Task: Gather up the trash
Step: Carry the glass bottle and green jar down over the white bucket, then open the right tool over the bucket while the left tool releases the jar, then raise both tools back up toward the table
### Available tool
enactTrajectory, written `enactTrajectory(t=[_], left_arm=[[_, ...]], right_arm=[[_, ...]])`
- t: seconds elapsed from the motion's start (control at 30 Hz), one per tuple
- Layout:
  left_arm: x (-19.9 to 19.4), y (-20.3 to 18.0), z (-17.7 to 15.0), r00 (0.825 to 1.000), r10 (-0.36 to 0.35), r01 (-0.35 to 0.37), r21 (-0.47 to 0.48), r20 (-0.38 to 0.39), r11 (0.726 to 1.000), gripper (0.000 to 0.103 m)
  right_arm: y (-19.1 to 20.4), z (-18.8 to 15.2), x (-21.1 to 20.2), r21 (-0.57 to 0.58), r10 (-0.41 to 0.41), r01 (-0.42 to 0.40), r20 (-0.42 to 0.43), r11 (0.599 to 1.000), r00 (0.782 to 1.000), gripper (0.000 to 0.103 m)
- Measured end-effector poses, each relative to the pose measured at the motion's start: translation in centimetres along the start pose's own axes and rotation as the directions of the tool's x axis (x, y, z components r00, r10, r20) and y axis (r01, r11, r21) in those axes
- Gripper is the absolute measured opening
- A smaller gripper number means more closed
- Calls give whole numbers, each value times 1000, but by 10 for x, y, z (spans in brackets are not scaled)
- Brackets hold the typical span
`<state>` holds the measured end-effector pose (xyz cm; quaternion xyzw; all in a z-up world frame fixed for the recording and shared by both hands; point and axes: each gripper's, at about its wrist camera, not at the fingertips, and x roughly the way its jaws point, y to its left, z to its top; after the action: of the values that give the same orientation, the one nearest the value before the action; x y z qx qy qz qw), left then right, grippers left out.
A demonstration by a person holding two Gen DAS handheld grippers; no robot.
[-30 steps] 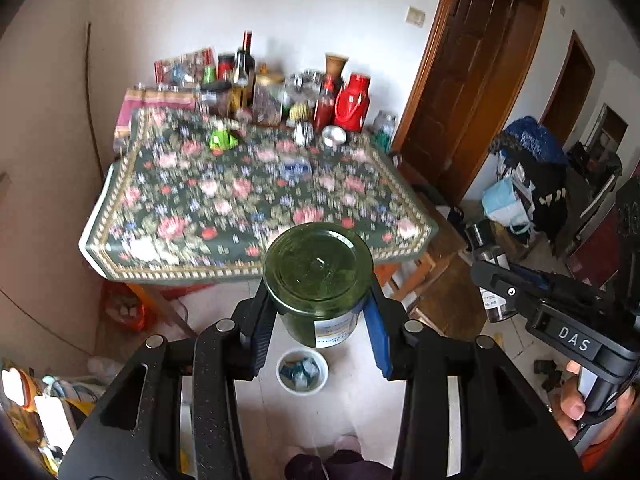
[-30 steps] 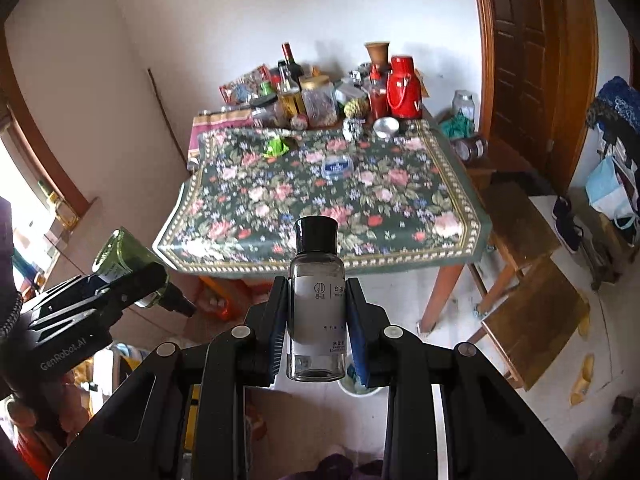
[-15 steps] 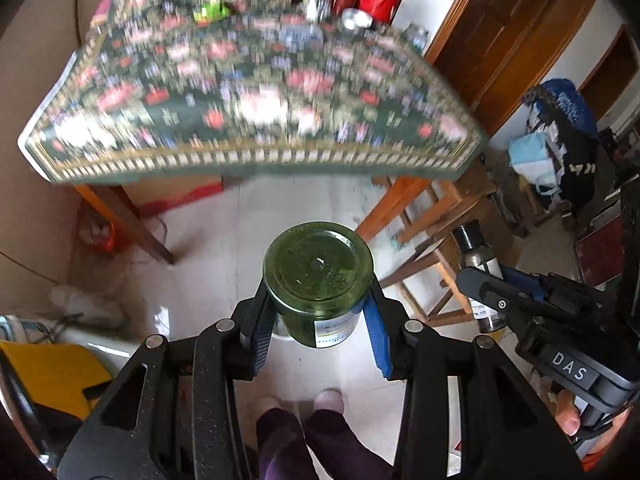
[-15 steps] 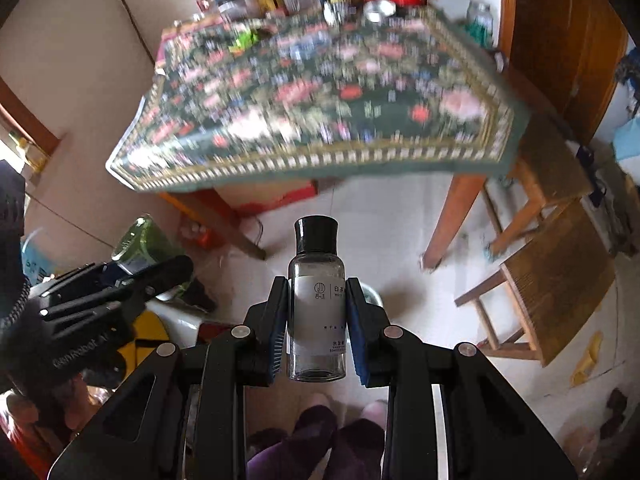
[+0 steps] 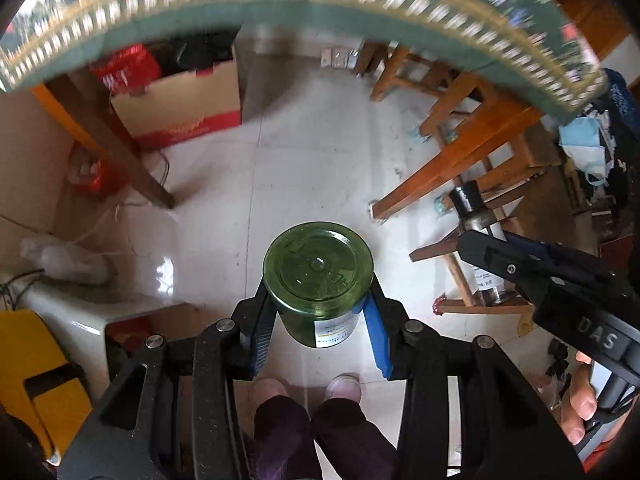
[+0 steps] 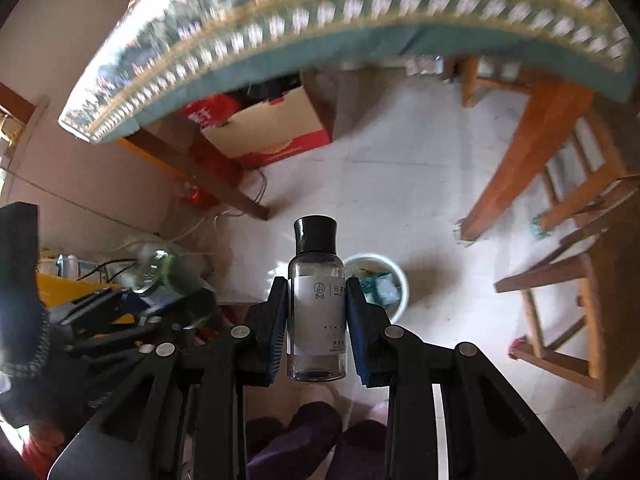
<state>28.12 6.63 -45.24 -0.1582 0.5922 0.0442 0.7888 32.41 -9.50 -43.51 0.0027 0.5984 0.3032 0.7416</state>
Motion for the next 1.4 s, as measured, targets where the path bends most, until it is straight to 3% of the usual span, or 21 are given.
enactTrajectory(t=[0.03,0.1,0.37,0.5,0.7,1.0,1.23,1.4], left_arm=[[9,2,1,1000,-2,2,-5,-11,1000,41],[30,4,1,999,-4,4,-9,-37,1000,41],[97,2,3,989,-57,50,-54,-135,997,41],[120,5,8,975,-30,12,-83,-219,996,43],[111,1,10,975,-30,15,-72,-222,997,43],[29,-8,16,987,-27,22,-32,-160,999,43],[-67,-19,23,996,-28,28,4,-81,1000,43],[-149,-25,25,999,-47,47,30,15,998,43]], right_arm=[[-1,0,7,-4,-11,11,-4,1000,1000,43],[-4,-2,17,1,-52,52,5,999,999,51],[-37,-3,34,54,-97,98,-29,994,995,51],[-47,-5,30,87,-113,116,-38,989,993,52],[-42,-4,20,97,-122,125,-29,987,992,51],[-7,5,-33,70,-130,129,18,989,991,51],[33,12,-103,47,-140,136,86,990,986,51],[64,13,-159,36,-152,148,148,988,977,51]])
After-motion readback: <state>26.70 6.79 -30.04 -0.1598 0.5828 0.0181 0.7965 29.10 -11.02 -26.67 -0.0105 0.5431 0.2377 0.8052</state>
